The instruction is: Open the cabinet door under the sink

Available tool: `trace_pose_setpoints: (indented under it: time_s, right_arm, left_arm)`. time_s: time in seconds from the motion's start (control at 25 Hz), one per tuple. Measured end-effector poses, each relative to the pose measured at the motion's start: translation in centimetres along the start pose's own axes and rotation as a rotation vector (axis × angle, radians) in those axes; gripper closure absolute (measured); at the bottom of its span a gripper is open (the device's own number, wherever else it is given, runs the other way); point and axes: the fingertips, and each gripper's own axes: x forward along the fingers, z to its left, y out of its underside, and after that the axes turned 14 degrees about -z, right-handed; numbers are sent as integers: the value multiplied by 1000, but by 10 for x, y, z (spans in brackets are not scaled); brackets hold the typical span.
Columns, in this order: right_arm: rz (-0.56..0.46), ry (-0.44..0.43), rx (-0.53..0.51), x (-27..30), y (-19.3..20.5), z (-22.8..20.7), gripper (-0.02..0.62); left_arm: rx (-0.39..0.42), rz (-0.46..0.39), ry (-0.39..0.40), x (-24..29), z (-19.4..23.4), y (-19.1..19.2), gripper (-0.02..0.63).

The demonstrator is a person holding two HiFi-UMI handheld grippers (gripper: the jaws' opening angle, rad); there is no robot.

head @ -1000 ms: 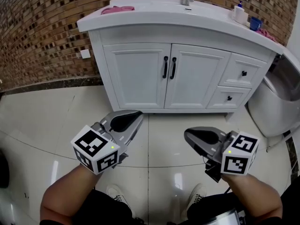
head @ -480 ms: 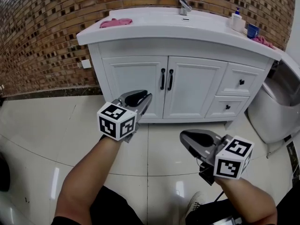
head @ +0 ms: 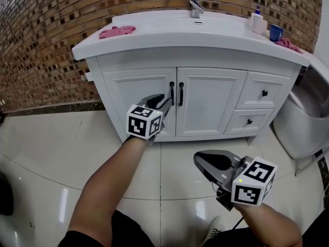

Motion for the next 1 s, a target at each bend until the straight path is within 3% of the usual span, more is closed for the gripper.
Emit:
trace_pose_setpoints:
  time_s: [0.52,0.76,1.0]
  right_arm:
    - [-59,43,34,-11,-18,-34,588]
    - [-69,40,19,-14,-23,-37,588]
    - [-75,48,18,-19,-26,-38,588]
  left_arm:
    - [-66,20,-10,49,2,25,474]
    - [-44,43,-35,51,7,24,552]
    - [-67,44,-57,44,5,23,557]
